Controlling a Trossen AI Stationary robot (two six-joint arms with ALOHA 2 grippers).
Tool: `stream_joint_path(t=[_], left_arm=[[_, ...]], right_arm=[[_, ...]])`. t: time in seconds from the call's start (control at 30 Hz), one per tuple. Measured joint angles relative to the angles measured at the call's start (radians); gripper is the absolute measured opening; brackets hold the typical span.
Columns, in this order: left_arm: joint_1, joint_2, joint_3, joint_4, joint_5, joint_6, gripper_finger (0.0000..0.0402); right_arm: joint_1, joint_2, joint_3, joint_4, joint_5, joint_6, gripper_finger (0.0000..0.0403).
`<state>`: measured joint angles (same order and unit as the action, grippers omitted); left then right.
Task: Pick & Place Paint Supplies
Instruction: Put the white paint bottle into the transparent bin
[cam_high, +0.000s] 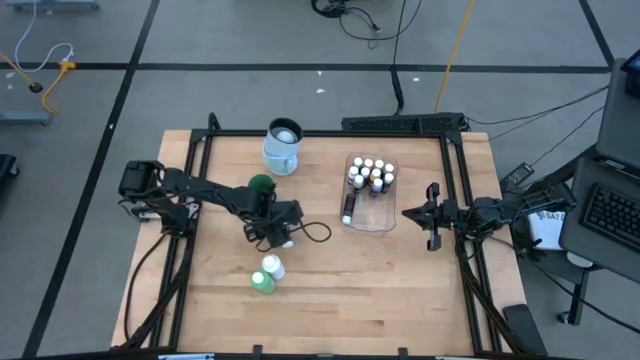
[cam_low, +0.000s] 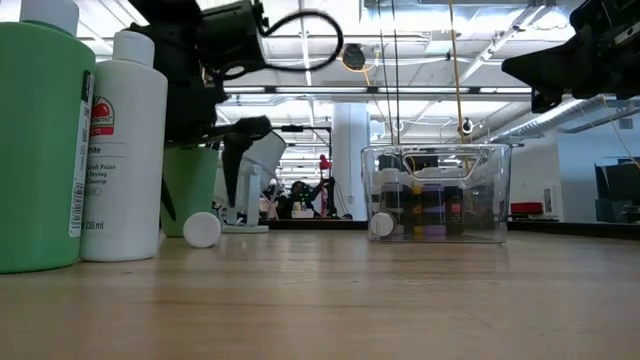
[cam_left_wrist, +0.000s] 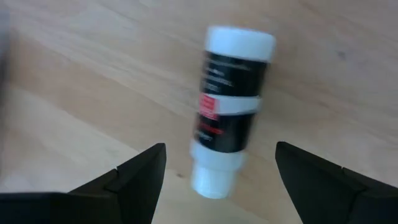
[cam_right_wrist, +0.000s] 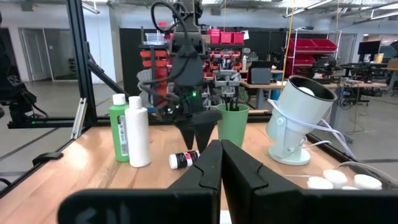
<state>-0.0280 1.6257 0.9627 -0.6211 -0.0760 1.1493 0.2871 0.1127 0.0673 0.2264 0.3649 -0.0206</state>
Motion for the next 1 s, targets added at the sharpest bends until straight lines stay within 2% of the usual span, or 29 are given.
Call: stream_joint_path(t=[0.23, 0.53, 0.67, 0.87, 1.0], left_arm=[[0.04, 0.069, -0.001, 0.031, 0.062, 0.014, 0.0305], [0.052, 0.161, 0.007, 0.039, 0.068, 0.019, 0.0297], [0.051, 0.153, 0.008, 0.011, 0.05, 0.013, 0.025], [0.042, 0.153, 0.037, -0.019, 0.027, -0.021, 0.0132], [0.022, 0.155, 0.056, -0.024, -0.041, -0.044, 0.0127]], right_arm=[[0.0, 0.0, 0.0, 0.001, 0.002, -0.01, 0.0], [0.0, 0.021, 0.0, 0.001, 0.001, 0.016, 0.0], [0.0, 0.028, 0.0, 0.002, 0.001, 0.01, 0.0], [0.0, 0.033, 0.0, 0.004, 0.0, 0.01, 0.0], [0.0, 0.033, 0.0, 0.004, 0.0, 0.008, 0.0]])
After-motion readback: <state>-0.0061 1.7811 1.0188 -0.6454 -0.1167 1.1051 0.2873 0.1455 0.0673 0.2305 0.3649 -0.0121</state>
